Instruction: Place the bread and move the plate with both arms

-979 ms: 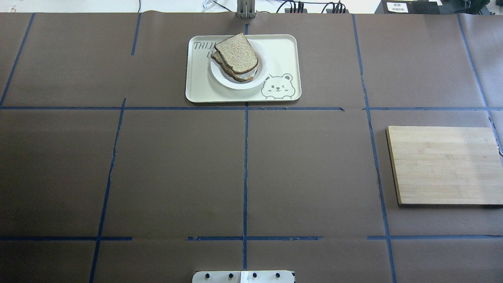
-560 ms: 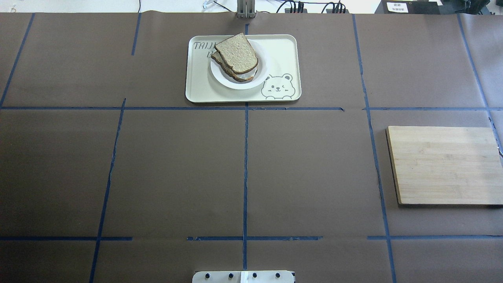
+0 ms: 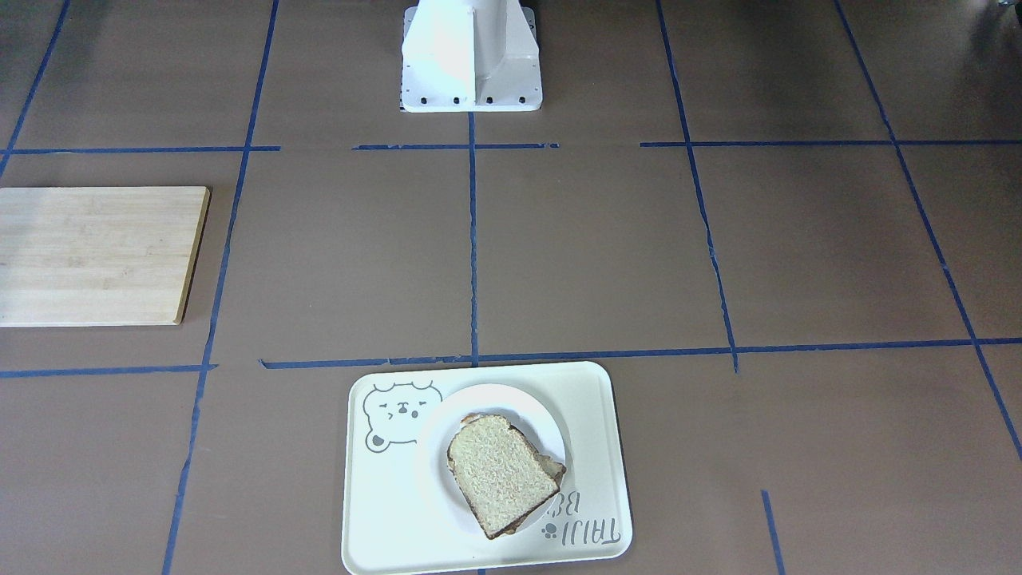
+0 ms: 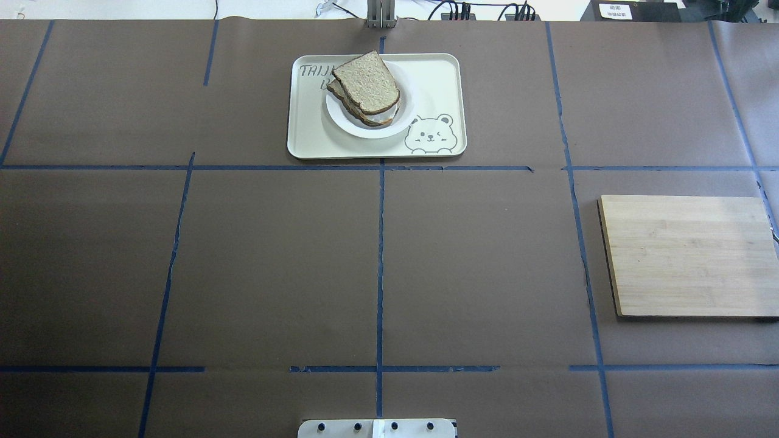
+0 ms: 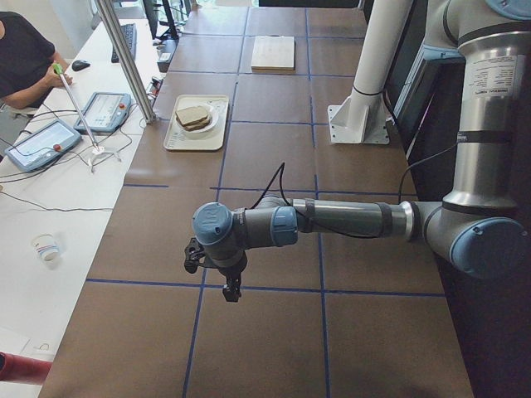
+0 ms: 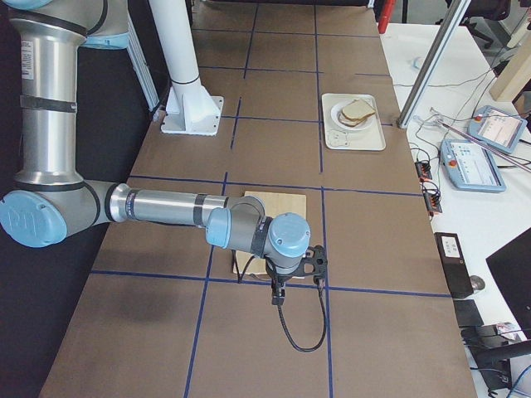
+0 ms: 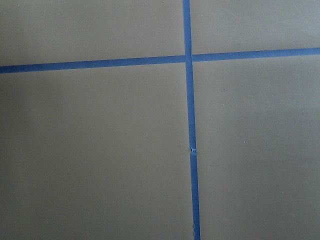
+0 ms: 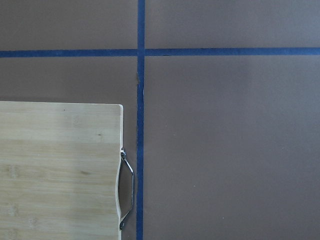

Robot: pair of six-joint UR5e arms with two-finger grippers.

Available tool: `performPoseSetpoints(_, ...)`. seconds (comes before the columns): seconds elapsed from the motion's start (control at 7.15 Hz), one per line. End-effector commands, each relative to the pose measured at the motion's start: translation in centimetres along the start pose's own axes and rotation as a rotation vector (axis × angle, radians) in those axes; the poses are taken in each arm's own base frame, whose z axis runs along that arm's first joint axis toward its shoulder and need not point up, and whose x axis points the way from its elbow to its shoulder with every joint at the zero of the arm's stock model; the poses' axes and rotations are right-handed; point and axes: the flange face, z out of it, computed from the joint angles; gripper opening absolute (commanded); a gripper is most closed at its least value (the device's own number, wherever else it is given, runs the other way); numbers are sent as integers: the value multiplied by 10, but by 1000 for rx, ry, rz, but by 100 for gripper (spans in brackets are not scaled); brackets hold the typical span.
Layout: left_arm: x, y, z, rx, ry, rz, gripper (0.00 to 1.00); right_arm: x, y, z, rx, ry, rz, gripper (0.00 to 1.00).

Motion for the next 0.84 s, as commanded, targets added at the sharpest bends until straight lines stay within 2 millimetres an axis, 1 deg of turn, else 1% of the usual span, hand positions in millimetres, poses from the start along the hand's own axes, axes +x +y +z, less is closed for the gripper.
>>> performPoseSetpoints(0.0, 1, 0, 0, 1, 1, 2, 100, 3, 0, 0, 25, 25, -10, 100)
performPoseSetpoints(0.7, 0, 1, 1, -1, 1, 3, 100, -1, -6, -4, 36, 20, 7, 100)
